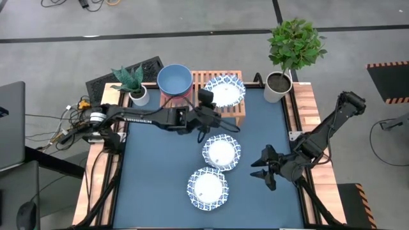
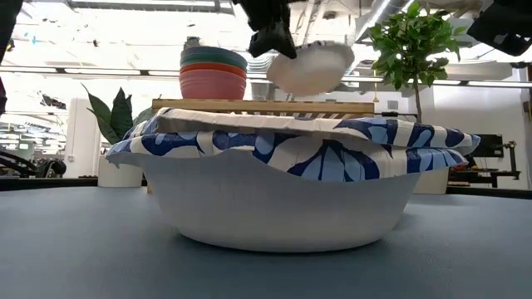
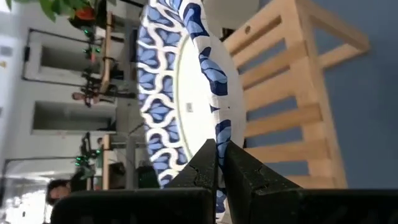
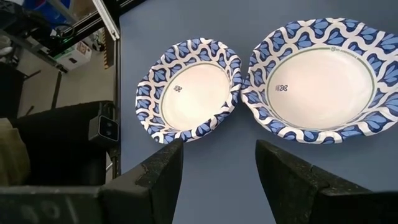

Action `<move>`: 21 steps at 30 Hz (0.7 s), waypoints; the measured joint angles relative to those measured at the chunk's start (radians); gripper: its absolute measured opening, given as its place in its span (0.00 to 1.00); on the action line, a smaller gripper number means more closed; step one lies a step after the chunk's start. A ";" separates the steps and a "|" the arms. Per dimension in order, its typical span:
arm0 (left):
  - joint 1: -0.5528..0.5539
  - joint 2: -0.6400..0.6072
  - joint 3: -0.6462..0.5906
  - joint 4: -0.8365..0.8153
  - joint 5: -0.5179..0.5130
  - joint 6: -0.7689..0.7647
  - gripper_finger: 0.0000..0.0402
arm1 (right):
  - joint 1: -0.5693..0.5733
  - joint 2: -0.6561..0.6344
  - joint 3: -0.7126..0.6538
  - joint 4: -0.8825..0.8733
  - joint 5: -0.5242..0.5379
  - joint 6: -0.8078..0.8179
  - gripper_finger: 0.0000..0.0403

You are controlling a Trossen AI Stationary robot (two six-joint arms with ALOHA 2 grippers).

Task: Place and stack bowls onto a shelf
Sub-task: Put the top white patterned bowl on the shelf

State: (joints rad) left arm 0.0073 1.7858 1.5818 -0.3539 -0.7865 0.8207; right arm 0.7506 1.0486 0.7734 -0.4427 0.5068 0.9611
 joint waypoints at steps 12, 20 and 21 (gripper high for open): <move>0.019 0.100 0.000 0.050 -0.080 0.129 0.00 | -0.001 0.000 0.000 -0.006 -0.001 0.019 0.56; 0.019 0.085 0.001 0.061 -0.063 0.180 0.03 | -0.001 0.000 0.000 -0.008 -0.005 0.036 0.56; 0.020 0.085 0.001 0.059 -0.065 0.190 0.05 | -0.001 0.000 0.000 -0.009 -0.006 0.037 0.56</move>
State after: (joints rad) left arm 0.0269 1.8709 1.5829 -0.2949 -0.8517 1.0104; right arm 0.7494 1.0489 0.7731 -0.4516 0.5012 0.9977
